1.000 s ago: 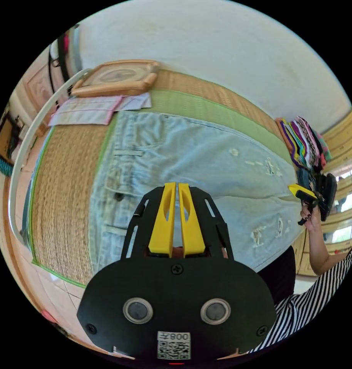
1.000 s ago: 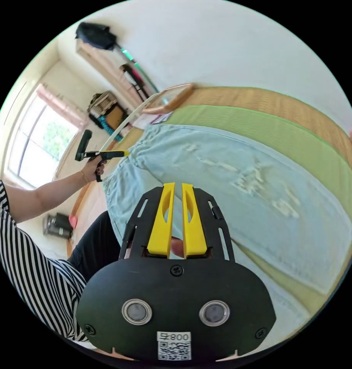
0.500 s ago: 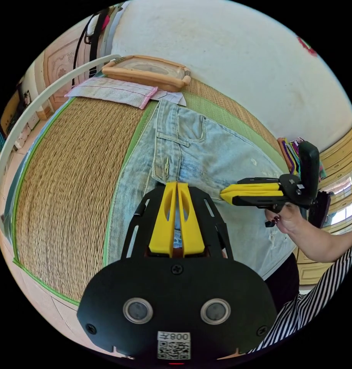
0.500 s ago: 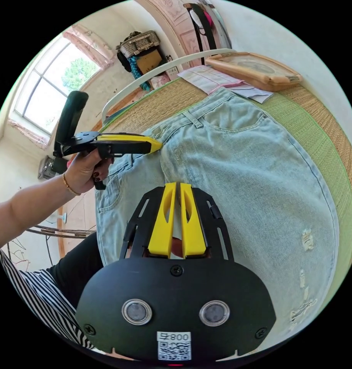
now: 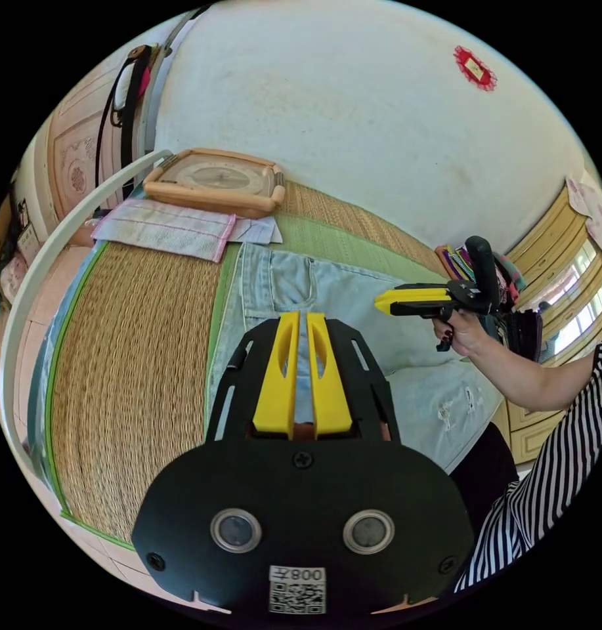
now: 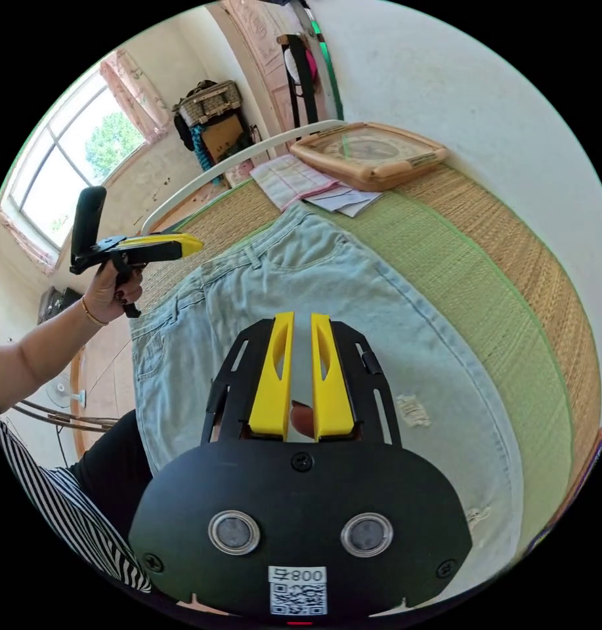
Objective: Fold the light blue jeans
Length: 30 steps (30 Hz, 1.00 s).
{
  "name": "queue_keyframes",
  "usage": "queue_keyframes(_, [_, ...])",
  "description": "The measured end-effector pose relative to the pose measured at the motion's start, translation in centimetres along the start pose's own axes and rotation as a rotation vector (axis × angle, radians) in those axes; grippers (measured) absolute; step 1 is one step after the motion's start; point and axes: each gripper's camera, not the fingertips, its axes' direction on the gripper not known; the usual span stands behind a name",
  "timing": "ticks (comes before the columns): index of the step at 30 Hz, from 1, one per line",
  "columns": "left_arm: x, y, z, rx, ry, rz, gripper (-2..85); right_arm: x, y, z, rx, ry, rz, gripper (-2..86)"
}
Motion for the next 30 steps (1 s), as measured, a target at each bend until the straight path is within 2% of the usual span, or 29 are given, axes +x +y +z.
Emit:
queue_keyframes(4, [-0.3,-3.7,0.6,-0.035,0.020,0.060,5.3,2.6,-2.0,-0.6,-0.018,0.127,0.009,8.4])
queue_keyframes(9, [-0.1,-8.5,3.7,-0.178,-0.019,0.138,7.3,4.2,-4.6,0.6,-0.092,0.205,-0.028,10.0])
queue_keyframes(18, [2.0,-17.2,7.8,-0.366,-0.146,0.261,9.0,5.4,-8.4,4.1,-0.225,0.219,-0.070,10.4])
queue_keyframes(25, [6.2,-21.6,11.9,-0.562,-0.294,0.480,10.0,5.8,-9.7,5.4,-0.252,0.191,-0.059,9.9])
queue_keyframes(30, [7.1,-23.6,12.9,-0.615,-0.250,0.483,10.4,6.1,-10.3,5.5,-0.257,0.174,-0.054,9.3])
